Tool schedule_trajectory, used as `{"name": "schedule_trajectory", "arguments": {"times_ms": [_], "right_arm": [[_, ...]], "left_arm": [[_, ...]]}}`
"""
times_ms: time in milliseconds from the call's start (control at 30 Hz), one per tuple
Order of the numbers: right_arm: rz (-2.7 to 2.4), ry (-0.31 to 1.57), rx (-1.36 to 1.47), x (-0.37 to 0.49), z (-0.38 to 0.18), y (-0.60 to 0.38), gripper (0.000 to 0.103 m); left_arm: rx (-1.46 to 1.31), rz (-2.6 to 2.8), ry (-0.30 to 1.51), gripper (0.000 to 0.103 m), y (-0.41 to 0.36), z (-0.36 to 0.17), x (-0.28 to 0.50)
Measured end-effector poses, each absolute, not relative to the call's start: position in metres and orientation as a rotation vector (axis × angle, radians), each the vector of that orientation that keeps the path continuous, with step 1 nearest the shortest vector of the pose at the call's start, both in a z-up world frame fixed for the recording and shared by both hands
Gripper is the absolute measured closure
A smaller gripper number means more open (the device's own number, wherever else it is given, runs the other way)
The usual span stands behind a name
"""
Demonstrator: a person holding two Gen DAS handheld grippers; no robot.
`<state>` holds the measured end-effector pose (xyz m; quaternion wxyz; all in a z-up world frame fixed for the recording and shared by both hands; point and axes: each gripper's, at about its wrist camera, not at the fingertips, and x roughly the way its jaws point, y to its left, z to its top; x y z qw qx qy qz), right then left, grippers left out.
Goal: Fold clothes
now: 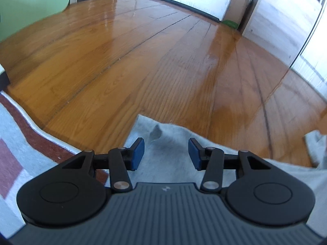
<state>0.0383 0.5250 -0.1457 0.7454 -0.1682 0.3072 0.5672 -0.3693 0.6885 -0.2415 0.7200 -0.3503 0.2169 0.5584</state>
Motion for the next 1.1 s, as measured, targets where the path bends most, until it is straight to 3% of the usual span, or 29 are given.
{"name": "schedule_trajectory", "arguments": {"times_ms": [200,500,533,567,633,800,833,867,933,1100], "right_arm": [[1.213,0.647,-0.47,0.029,-0.172,0.559,0.101],[1.235,0.691,-0.355,0.041,-0.164,0.535,0.101],[1.245,0.687,-0.337,0.042,-0.161,0.531,0.101],[1.256,0.684,-0.317,0.044,-0.159,0.527,0.101],[1.279,0.678,-0.277,0.048,-0.154,0.519,0.101],[1.328,0.679,-0.208,0.049,-0.144,0.494,0.101],[1.335,0.677,-0.214,0.048,-0.144,0.49,0.101],[1.342,0.675,-0.22,0.048,-0.144,0.487,0.101],[1.349,0.67,-0.234,0.047,-0.145,0.482,0.101],[1.326,0.662,-0.26,0.047,-0.15,0.479,0.101]], "left_arm": [[-0.796,1.234,0.433,0.057,0.689,-0.239,-0.377],[-0.84,1.061,0.355,0.062,0.695,-0.229,-0.383],[-0.836,1.041,0.361,0.06,0.695,-0.229,-0.38],[-0.85,1.037,0.37,0.051,0.696,-0.232,-0.376],[-0.881,1.031,0.39,0.041,0.699,-0.238,-0.369],[-0.979,1.03,0.405,0.042,0.704,-0.253,-0.358],[-0.949,1.05,0.435,0.05,0.702,-0.252,-0.353],[-0.915,1.072,0.467,0.076,0.699,-0.251,-0.348],[-0.855,1.106,0.53,0.103,0.695,-0.252,-0.34],[-0.724,1.148,0.522,0.103,0.683,-0.244,-0.336]]}}
